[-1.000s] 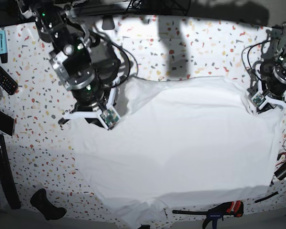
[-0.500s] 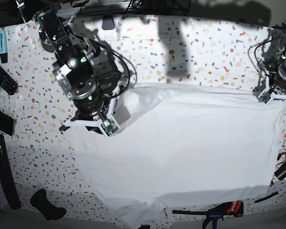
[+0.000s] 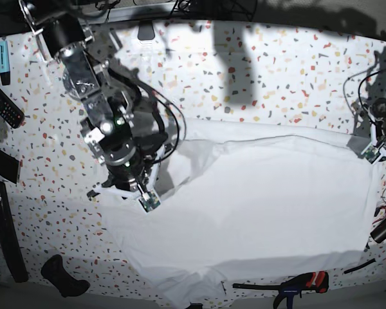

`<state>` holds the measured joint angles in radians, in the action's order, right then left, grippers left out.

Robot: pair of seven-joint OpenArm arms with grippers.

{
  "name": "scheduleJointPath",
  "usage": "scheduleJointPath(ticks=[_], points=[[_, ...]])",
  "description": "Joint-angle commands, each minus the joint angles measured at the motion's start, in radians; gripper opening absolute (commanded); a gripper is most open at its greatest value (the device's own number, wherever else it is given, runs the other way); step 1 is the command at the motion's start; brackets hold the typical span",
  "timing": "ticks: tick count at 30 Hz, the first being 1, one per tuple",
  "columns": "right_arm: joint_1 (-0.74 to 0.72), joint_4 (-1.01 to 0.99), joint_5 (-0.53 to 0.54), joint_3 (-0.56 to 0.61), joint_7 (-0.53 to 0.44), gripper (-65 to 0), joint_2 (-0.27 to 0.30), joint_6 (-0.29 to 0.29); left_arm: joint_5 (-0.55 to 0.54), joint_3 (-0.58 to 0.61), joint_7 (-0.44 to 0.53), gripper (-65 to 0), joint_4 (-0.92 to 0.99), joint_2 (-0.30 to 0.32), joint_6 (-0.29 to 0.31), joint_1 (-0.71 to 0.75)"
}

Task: Fold the T-shirt properly
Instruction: 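Pull the held shoulders across the shirt toward the hem with both grippers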

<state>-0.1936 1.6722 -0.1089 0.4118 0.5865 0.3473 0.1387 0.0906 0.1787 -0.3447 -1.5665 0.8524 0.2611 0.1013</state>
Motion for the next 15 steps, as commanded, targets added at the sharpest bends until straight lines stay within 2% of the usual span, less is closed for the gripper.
scheduleJointPath(ticks=[1,5,9,15], points=[[-0.040,-0.005,-0.010,-0.007,-0.042,-65.0,-0.013,-0.008,0.005,-0.011,0.021,-65.0,0.014,0.016,-0.018,-0.024],[-0.105,-0.096,-0.018,-0.007,-0.048,-65.0,-0.079,-0.008,0.005,-0.011,0.038,-65.0,0.116,-0.014,0.006,-0.085],[-0.165,-0.180,-0.018,-0.007,-0.048,-65.0,-0.134,-0.008,0.004,-0.011,0.111,-65.0,0.206,-0.048,0.048,-0.157],[-0.237,-0.292,-0.025,-0.007,-0.053,-65.0,-0.174,-0.008,-0.013,-0.011,0.175,-65.0,0.355,-0.144,0.061,-0.259]])
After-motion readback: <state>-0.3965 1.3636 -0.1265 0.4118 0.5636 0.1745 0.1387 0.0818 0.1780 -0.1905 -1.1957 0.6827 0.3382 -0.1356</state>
